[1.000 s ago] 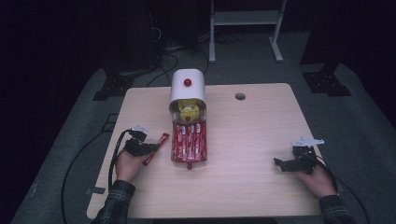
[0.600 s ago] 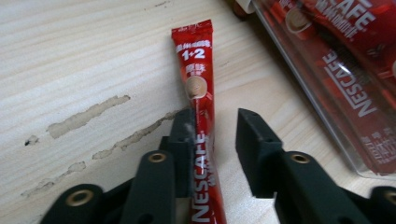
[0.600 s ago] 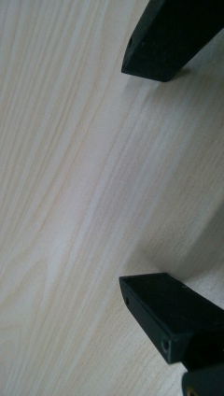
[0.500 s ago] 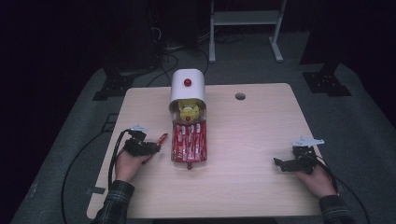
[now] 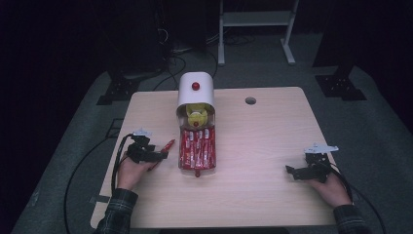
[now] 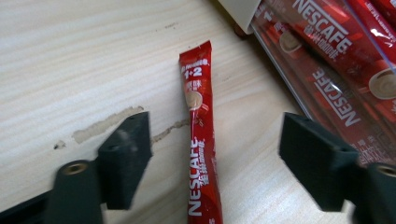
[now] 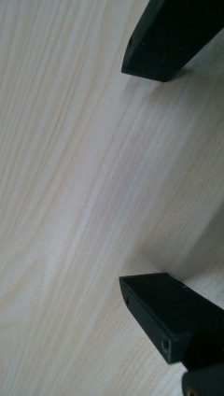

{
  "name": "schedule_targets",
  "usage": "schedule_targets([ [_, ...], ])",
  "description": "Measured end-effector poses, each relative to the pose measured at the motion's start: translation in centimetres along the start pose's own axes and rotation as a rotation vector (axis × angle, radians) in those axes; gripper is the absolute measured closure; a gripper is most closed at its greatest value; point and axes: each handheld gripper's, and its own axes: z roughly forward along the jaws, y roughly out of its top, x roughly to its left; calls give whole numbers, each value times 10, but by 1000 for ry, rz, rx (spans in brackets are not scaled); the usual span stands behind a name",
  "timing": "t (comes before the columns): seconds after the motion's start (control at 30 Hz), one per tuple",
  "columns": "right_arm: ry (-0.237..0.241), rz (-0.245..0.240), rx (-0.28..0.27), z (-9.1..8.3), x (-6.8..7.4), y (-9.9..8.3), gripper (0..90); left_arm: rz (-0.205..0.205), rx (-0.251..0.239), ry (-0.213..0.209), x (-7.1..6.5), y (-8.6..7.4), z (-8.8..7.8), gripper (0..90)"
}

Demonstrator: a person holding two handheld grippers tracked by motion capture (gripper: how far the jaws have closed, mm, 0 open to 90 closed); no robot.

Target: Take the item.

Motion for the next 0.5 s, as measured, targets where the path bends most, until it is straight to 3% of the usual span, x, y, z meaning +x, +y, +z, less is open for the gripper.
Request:
schedule_targets([
  [0.33, -1, 3, 1, -1, 1, -1, 4, 29, -15, 49, 0, -3, -6, 42],
  [0.5, -1, 3, 1, -1, 1, -1, 4, 35, -29, 65, 4, -7, -12, 25],
])
